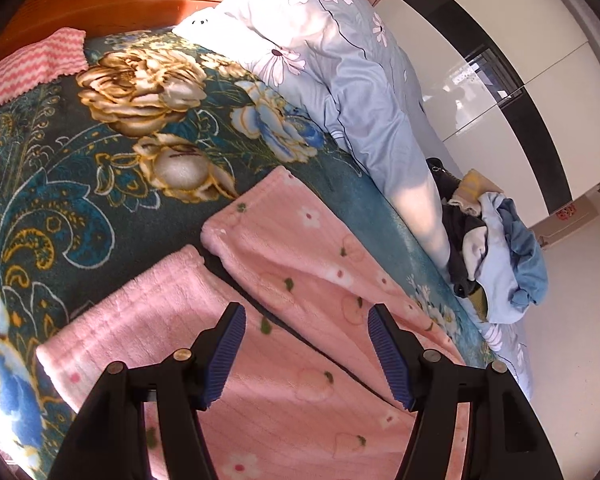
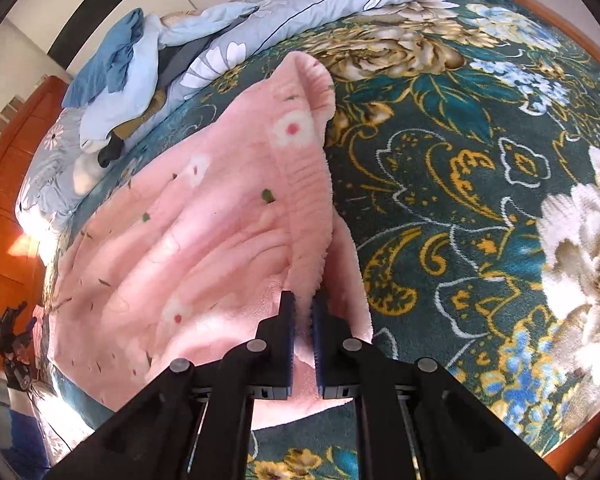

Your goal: Fold clothes

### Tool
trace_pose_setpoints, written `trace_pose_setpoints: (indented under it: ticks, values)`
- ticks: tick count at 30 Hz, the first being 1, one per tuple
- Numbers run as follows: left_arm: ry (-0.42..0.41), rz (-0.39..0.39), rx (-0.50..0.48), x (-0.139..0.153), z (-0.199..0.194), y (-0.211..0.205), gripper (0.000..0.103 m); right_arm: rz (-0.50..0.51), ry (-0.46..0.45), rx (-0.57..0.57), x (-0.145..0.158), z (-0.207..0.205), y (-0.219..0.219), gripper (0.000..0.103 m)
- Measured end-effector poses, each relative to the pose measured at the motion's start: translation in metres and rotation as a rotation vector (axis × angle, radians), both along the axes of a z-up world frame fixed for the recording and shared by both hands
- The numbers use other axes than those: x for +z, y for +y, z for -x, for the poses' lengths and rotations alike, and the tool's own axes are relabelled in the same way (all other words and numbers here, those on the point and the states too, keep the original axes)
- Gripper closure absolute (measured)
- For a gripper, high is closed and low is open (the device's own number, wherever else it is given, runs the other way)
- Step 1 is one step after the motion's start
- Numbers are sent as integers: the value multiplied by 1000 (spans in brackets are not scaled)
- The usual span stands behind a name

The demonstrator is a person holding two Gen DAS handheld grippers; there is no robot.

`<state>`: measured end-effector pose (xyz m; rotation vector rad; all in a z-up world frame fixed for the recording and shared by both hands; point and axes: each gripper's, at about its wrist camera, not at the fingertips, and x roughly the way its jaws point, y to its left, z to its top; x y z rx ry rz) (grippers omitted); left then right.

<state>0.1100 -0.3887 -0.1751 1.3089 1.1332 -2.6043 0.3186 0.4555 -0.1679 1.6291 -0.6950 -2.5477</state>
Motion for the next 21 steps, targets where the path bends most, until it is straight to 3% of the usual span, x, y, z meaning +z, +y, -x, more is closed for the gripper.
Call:
trace_pose_setpoints:
  ticks: [3, 5, 7, 10, 17, 18, 20, 21]
  values:
    - [5, -16, -16, 1, -7, 6, 35, 8, 75, -89, 29, -23, 30, 96]
    - [14, -10, -22, 3, -15, 6, 35, -13, 73, -135, 36, -43, 52, 96]
    - [20, 5, -25, 6, -24, 6, 35, -90, 24, -199, 32, -59, 69, 103]
    - [13, 21, -23, 2, -36, 3, 35, 23, 2, -312, 13, -85, 102, 103]
    - [-21, 30, 35, -13, -57, -2, 35, 145, 37, -296, 2, -93, 80, 102]
    - [-25, 36, 48, -15, -61, -2, 35, 172, 33, -301, -1, -92, 75, 101]
    - [-39, 53, 59, -19, -69, -2, 35, 225, 26, -310, -6, -91, 65, 88]
    - [-50, 69, 64, -22, -73, -1, 35, 251, 23, -315, -8, -90, 59, 68]
